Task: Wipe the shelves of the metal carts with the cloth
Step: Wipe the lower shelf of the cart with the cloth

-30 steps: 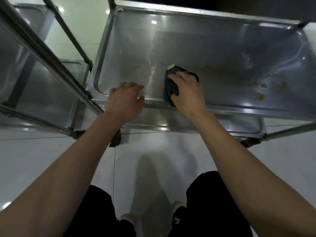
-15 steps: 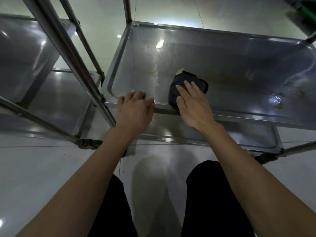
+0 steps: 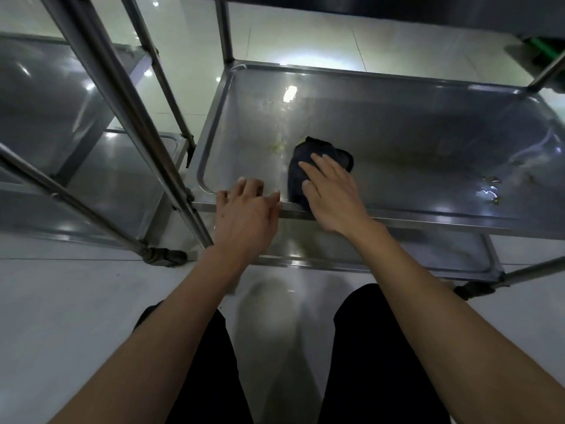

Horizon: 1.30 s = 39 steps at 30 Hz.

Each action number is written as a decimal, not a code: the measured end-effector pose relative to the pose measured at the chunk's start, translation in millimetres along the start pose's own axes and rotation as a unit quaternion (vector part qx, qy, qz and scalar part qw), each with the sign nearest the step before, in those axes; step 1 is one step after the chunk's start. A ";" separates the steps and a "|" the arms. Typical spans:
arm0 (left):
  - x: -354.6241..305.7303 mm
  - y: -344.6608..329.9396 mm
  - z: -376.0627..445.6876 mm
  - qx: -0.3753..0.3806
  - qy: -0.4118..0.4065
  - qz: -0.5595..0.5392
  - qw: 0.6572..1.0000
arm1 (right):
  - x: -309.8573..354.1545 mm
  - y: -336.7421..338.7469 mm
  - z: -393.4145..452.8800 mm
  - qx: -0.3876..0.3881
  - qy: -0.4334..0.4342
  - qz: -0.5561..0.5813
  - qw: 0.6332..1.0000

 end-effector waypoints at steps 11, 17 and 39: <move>59.0 8.3 -39.6 -0.049 0.028 0.027 0.998 | 17.9 -7.4 -8.4 -0.004 0.003 0.013 1.000; 51.7 -6.5 -56.7 -0.071 0.045 0.006 0.996 | 61.9 -23.5 16.9 0.031 0.053 0.026 0.998; 58.5 -0.2 -61.3 -0.066 0.083 0.026 0.994 | 99.5 -24.6 54.9 0.048 0.122 0.109 0.985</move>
Point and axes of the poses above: each hand's wrist, its own z-axis towards the middle knuckle, its own y-axis out of the back of the hand, x = y × z, the point moved 1 cm from there along z, towards the middle knuckle, and after that the axes turned 15 degrees about x, right-handed, at the moved point
